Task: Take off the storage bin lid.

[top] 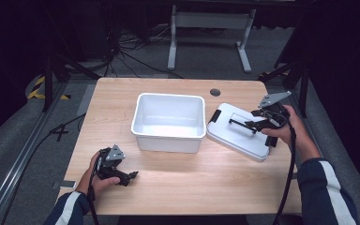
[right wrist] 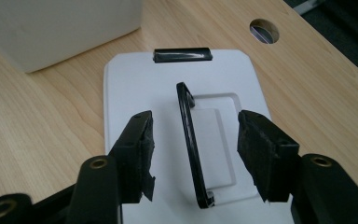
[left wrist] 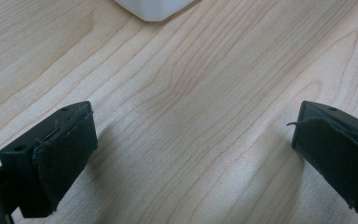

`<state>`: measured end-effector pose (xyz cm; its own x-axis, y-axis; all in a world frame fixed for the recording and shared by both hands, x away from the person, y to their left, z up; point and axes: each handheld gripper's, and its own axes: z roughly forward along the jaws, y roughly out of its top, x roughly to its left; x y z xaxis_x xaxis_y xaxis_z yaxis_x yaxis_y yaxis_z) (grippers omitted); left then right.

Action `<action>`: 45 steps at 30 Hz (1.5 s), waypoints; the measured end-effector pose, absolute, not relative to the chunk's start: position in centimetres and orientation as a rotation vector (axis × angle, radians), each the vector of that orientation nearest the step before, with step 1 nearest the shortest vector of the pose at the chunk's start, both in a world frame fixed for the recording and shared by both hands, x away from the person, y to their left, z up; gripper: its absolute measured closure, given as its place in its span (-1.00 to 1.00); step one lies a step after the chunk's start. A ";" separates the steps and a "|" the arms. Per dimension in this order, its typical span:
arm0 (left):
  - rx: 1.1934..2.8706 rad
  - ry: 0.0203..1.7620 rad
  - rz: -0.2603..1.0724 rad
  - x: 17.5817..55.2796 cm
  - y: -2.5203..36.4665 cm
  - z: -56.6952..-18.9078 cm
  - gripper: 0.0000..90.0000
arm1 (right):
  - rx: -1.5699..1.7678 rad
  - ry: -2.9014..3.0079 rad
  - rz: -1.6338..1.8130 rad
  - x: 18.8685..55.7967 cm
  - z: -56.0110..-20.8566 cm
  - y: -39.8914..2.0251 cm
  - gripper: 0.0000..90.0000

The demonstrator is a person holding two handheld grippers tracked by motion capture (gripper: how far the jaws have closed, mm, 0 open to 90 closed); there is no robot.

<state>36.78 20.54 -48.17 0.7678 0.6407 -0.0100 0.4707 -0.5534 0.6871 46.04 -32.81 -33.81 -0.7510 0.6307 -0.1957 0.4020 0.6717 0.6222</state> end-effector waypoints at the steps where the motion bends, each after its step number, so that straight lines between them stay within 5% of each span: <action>1: 2.261 0.825 0.315 36.8 20.5 -48.2 -0.99 | 0.804 2.488 0.778 45.8 -33.8 -32.8 0.00; 22: 2.252 0.827 0.321 36.7 20.5 -48.2 -0.99 | 0.755 2.444 0.767 40.9 -32.5 -35.0 -0.13; 45: 2.255 0.829 0.313 36.7 20.5 -48.2 -0.99 | 0.775 2.430 0.779 36.7 -36.4 -37.3 -0.15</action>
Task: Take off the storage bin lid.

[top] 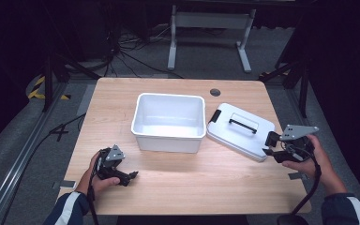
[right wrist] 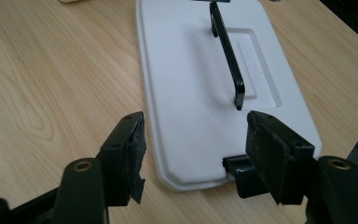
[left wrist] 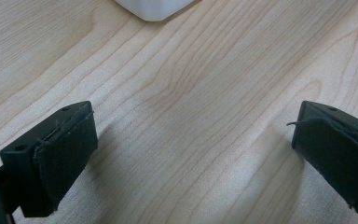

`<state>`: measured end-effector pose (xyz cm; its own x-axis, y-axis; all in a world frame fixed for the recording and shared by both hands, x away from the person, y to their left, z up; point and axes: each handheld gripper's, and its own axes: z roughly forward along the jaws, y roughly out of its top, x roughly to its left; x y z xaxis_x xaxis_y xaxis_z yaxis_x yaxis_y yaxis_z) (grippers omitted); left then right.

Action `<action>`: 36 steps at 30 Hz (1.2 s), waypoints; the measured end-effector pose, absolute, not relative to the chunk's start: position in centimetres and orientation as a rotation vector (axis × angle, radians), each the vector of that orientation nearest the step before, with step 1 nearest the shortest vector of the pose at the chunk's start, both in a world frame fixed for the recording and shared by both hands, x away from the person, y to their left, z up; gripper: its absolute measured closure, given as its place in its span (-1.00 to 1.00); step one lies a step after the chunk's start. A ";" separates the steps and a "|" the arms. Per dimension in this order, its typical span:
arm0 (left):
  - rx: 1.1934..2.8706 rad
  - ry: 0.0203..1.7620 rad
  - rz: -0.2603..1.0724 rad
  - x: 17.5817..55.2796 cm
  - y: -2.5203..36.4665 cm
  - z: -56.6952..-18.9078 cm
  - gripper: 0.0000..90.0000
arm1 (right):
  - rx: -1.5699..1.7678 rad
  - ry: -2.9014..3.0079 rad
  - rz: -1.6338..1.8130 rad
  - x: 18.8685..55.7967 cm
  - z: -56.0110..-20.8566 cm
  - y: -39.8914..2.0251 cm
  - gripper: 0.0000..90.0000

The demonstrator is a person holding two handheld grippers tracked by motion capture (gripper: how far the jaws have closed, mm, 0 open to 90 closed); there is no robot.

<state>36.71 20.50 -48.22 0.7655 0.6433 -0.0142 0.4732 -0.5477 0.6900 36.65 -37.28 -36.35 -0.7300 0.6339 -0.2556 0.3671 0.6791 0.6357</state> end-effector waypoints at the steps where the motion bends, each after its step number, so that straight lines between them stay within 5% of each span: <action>1: 2.259 0.828 0.313 36.7 20.5 -48.2 -0.99 | 0.784 2.428 0.778 36.5 -36.6 -37.4 -0.15; 36: 2.260 0.829 0.315 36.7 20.5 -48.2 -0.99 | 0.974 2.422 0.906 33.8 -45.6 -39.6 -0.22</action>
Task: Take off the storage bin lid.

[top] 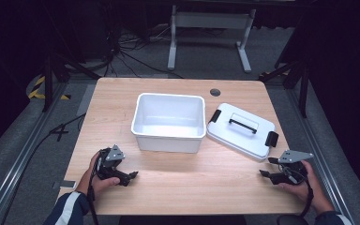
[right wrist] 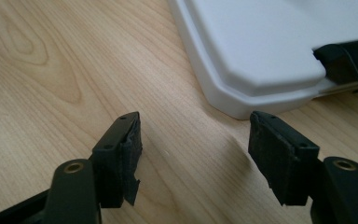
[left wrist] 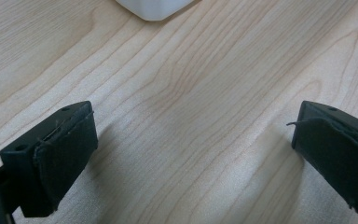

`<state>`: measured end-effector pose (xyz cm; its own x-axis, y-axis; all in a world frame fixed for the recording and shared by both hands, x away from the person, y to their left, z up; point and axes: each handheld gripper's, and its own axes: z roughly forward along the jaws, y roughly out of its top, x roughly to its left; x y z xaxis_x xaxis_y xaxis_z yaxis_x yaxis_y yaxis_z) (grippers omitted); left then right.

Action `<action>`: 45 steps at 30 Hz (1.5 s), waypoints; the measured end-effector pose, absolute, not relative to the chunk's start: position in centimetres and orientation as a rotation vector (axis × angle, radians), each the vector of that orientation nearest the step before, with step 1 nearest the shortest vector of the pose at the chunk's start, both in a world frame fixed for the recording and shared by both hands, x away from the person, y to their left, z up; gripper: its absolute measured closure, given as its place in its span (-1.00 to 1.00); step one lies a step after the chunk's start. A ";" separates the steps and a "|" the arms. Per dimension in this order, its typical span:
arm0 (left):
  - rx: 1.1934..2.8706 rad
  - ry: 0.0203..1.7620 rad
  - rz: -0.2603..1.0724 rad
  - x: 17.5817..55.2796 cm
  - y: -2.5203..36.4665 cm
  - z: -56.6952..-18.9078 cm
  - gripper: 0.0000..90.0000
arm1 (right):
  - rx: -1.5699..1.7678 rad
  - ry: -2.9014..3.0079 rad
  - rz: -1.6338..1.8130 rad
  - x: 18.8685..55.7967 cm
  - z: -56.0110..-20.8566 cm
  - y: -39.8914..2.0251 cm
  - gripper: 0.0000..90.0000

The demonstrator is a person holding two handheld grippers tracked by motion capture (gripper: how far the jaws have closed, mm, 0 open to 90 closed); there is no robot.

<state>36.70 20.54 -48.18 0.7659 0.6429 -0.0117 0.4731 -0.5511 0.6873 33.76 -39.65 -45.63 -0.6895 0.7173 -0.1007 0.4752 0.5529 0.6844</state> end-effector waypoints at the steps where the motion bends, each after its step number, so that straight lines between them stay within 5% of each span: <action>1: 2.260 0.830 0.314 36.7 20.5 -48.2 -0.99 | 0.988 2.413 0.925 33.7 -45.7 -39.8 -0.23; 45: 2.263 0.830 0.312 36.7 20.6 -48.2 -0.99 | 1.109 2.307 1.008 33.1 -46.7 -40.7 -0.51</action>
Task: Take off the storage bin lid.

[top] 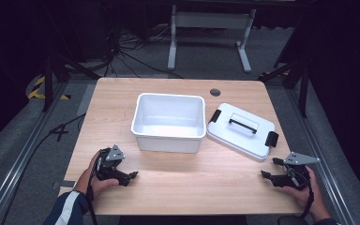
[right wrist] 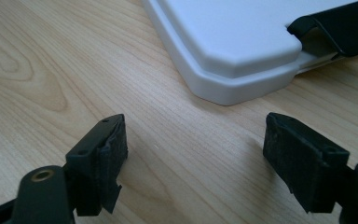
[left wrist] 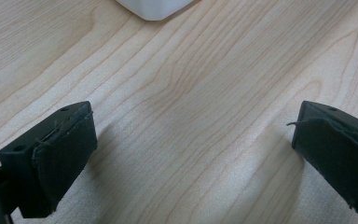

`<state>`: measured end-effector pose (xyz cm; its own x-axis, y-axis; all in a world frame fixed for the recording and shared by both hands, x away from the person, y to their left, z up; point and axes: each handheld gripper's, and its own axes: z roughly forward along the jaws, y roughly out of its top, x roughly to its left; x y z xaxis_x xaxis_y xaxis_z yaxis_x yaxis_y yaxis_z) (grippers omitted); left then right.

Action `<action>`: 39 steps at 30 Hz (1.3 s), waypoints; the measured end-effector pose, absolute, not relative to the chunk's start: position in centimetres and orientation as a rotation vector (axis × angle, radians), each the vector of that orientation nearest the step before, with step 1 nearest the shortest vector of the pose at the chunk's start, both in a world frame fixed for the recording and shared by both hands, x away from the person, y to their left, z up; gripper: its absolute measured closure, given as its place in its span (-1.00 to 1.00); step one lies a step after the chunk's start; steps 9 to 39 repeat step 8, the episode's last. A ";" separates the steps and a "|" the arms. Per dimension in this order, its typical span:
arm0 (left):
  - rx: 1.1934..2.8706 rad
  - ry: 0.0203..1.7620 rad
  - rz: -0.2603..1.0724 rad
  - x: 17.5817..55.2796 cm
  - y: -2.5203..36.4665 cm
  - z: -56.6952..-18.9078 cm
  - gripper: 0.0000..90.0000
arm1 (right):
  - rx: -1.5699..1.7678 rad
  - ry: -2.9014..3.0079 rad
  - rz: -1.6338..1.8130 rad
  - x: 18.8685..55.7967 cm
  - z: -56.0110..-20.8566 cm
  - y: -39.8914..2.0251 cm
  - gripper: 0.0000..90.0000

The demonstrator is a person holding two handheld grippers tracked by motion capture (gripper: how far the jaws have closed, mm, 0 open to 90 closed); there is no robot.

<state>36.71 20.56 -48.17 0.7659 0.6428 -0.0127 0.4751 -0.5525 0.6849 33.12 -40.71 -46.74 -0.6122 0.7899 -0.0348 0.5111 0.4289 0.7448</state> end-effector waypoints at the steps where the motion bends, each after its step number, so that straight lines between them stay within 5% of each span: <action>1: 2.263 0.830 0.312 36.7 20.6 -48.2 -0.99 | 1.112 2.305 1.010 33.1 -46.7 -40.7 -0.52; 39: 2.263 0.830 0.313 36.7 20.6 -48.2 -0.99 | 1.123 2.303 1.002 33.1 -46.7 -40.7 -0.55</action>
